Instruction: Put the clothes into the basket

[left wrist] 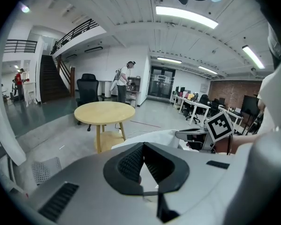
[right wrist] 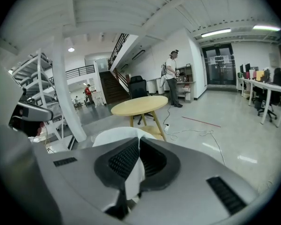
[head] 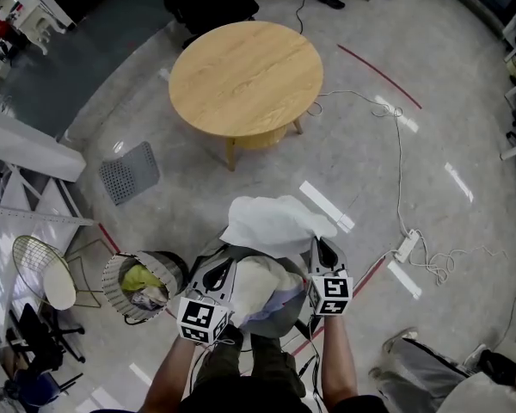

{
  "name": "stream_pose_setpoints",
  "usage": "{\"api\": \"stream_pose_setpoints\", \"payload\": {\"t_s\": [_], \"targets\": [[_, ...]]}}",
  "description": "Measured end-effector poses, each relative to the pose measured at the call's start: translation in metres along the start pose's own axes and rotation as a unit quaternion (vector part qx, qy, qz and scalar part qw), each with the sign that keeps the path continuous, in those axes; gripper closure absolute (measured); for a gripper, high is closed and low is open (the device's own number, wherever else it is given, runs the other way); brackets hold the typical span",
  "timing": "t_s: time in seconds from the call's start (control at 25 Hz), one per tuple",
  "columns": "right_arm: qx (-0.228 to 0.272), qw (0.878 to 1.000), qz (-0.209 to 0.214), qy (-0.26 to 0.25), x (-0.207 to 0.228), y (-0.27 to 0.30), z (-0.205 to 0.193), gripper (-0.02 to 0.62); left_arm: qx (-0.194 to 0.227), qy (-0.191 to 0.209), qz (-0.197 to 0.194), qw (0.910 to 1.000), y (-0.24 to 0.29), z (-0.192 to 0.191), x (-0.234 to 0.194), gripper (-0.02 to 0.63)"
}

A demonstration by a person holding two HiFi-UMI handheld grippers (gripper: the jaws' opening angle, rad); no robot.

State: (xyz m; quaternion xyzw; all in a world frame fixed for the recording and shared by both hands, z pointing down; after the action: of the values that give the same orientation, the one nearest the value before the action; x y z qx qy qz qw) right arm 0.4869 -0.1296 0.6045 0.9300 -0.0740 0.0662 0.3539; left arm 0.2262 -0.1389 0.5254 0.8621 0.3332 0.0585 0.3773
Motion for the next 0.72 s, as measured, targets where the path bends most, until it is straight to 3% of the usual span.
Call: {"api": "stream_pose_setpoints", "payload": {"t_s": [0.72], "targets": [[0.120,0.986,0.065,-0.092,-0.112,-0.079,0.099,0.565,0.086,-0.006,0.071,0.9937,-0.120,0.008,-0.039,0.598]]}}
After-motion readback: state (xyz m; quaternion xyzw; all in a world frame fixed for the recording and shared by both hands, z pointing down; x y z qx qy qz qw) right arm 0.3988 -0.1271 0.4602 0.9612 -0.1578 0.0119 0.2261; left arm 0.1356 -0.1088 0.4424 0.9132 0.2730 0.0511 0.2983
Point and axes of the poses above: the fingertips, and each gripper's own axes: y forward along the fingers, x to its right, z out of its top, the point moved 7 cm from there along -y, backward along the fingers, and after that the axes turned 11 degrees about -x, right-handed, at the moved point
